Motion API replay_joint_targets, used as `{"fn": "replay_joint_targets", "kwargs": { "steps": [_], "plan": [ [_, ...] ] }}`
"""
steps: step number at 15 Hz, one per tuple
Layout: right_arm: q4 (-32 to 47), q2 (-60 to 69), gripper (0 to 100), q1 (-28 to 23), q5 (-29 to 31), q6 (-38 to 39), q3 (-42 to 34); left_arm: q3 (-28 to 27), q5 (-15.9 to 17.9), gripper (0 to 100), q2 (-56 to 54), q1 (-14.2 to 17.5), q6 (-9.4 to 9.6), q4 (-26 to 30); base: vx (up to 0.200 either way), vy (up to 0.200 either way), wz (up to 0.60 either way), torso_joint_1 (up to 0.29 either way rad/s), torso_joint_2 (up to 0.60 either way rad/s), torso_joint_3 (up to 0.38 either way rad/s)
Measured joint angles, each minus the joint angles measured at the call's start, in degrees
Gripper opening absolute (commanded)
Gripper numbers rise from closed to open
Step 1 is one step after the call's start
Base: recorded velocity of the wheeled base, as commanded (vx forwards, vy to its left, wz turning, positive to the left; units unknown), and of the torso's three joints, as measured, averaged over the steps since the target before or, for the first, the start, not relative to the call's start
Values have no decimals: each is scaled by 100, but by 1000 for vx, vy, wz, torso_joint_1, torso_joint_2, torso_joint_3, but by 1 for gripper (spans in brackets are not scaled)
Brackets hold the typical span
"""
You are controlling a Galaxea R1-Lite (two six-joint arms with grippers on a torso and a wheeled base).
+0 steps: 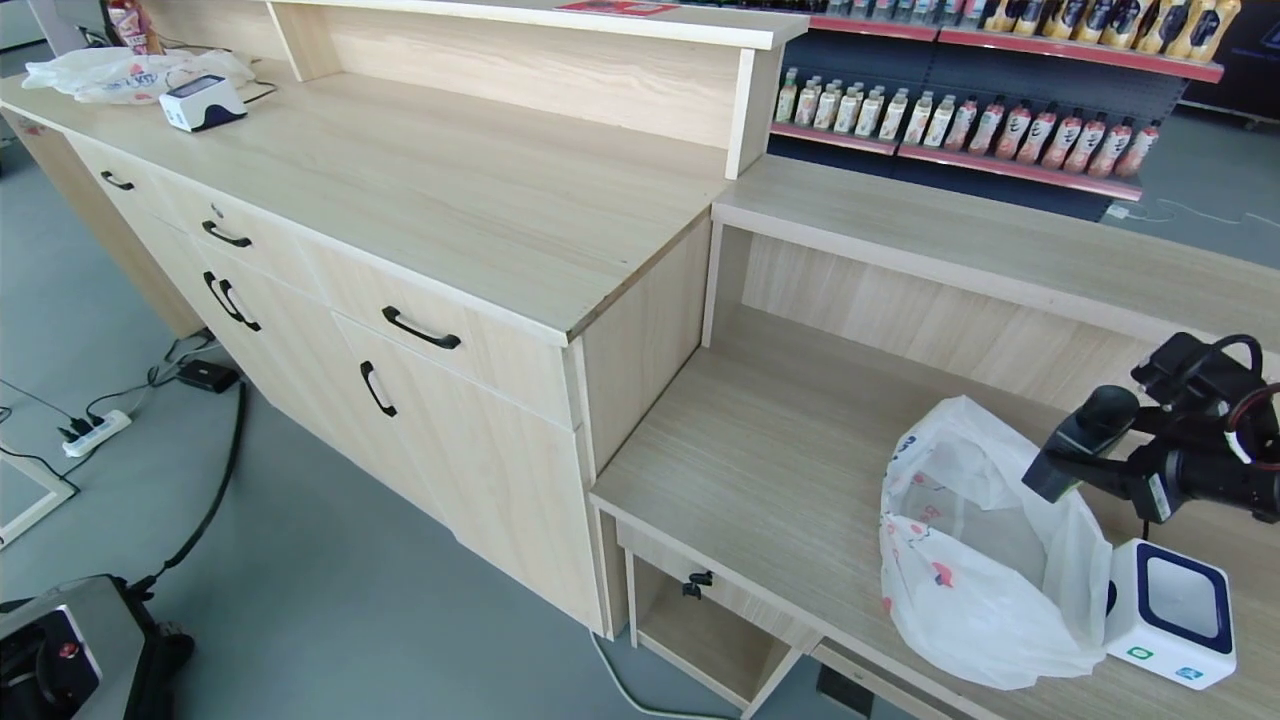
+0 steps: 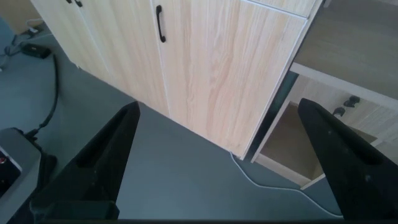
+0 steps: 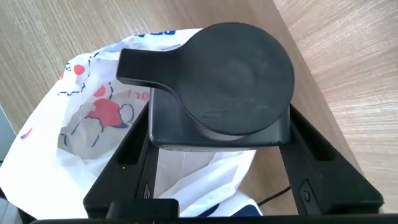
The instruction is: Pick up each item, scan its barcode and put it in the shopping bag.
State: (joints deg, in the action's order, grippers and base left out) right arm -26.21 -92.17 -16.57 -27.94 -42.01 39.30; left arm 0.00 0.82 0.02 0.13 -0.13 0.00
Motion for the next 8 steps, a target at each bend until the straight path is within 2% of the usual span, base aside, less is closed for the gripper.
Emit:
{"fn": "replay_joint_targets", "kwargs": {
  "steps": [2,5,8],
  "plan": [
    [-20,-256,0,-5,-24,180,-6,0,0,100,0,2,0,0,0,0,0,0,0,0],
    [-44,-656,0,-5,-670,230,-11,0,-2,100,0,2,-2,0,0,0,0,0,0,0],
    [-263,-1019,0,-22,-791,230,22,0,0,100,0,2,-2,0,0,0,0,0,0,0]
  ]
}}
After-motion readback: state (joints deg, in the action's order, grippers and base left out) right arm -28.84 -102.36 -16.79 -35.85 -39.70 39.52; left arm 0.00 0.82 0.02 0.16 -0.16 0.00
